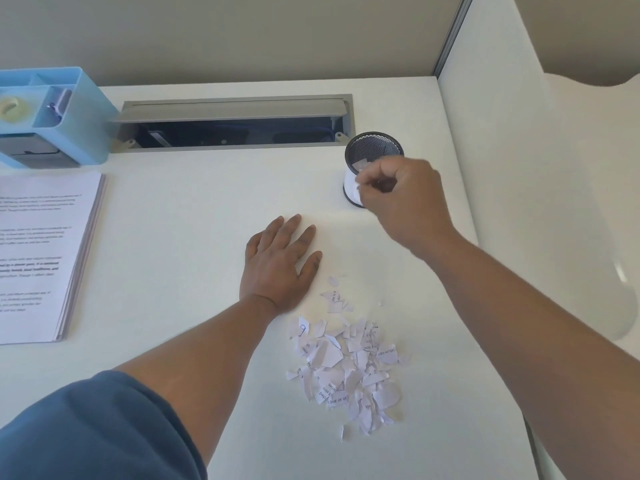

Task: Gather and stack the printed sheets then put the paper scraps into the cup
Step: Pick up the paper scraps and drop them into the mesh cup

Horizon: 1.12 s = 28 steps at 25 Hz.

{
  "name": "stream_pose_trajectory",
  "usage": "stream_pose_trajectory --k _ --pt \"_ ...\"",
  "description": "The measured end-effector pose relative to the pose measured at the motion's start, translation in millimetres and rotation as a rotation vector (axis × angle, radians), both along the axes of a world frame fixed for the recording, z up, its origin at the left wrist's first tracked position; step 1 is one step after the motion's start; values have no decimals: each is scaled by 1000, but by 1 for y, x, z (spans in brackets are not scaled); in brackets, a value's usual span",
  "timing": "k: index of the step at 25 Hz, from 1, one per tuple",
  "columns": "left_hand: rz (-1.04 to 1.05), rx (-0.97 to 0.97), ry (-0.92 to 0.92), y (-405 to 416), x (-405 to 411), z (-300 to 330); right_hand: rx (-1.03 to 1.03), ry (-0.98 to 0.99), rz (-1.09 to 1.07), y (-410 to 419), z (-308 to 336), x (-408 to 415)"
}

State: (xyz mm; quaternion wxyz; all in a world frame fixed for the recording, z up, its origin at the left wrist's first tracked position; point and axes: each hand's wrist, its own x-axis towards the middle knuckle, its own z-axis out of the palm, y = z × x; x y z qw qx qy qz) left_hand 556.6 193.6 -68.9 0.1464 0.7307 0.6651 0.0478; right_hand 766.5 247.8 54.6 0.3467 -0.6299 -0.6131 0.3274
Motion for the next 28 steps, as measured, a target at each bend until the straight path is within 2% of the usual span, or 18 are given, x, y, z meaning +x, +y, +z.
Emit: stream_pose_trajectory --k 3,7,11,15,17,20,24,28 --pt "-2 6 -6 0 -1 0 92 -121 -34 37 4 3" --pt "-1 -3 -1 0 -1 0 41 -249 15 66 -6 7" --pt "-2 4 5 0 -1 -1 1 -273 58 65 -3 6" --pt "-1 5 6 0 0 -1 134 -188 17 45 0 4" --pt "1 4 8 0 0 -2 183 -103 108 18 -6 -2" --pt "-5 4 14 0 -1 -3 -5 -88 334 -31 -21 -10" --pt "9 3 -3 1 -1 -4 -296 -328 638 -81 -44 -18" --pt "7 21 -3 0 -1 -4 -227 -500 805 -117 -63 -35"
